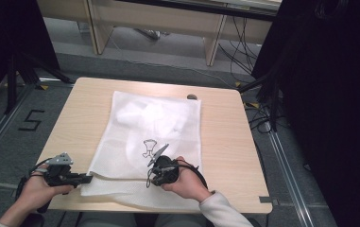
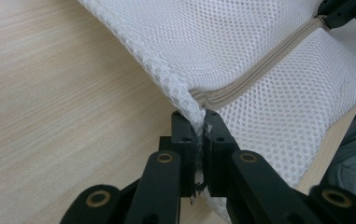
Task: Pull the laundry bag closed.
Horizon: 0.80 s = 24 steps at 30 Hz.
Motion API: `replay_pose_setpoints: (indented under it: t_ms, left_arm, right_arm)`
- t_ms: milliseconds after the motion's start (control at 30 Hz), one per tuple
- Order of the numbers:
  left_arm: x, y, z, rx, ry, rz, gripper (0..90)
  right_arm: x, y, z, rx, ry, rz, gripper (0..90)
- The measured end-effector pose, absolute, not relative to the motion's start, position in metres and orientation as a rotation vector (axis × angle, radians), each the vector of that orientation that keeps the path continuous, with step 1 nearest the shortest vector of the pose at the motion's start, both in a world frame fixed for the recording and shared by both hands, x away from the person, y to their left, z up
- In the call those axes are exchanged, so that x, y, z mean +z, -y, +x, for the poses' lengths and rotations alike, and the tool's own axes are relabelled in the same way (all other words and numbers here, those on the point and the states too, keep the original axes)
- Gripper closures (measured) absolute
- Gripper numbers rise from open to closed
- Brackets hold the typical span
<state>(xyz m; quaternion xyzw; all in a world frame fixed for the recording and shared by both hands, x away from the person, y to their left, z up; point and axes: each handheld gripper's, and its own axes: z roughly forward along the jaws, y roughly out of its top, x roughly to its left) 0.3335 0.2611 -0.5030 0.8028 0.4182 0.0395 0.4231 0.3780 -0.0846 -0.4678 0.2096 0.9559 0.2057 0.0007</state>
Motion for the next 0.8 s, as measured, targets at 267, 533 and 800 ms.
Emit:
replay_pose_setpoints:
  t_ms: [267,533,800]
  left_arm:
    - [-0.503,-0.261,0.333,0.099,-1.05,2.008,84.3]
    - [-0.503,-0.261,0.334,0.1,-1.047,2.011,84.3]
    - [-0.503,-0.261,0.334,0.097,-1.048,2.009,84.3]
  right_arm:
    - [-0.467,0.089,0.377,0.644,-3.0,0.681,82.6]
    - [-0.467,0.092,0.376,0.65,-3.007,0.671,82.5]
    - [-0.466,0.098,0.376,0.651,-3.004,0.684,82.6]
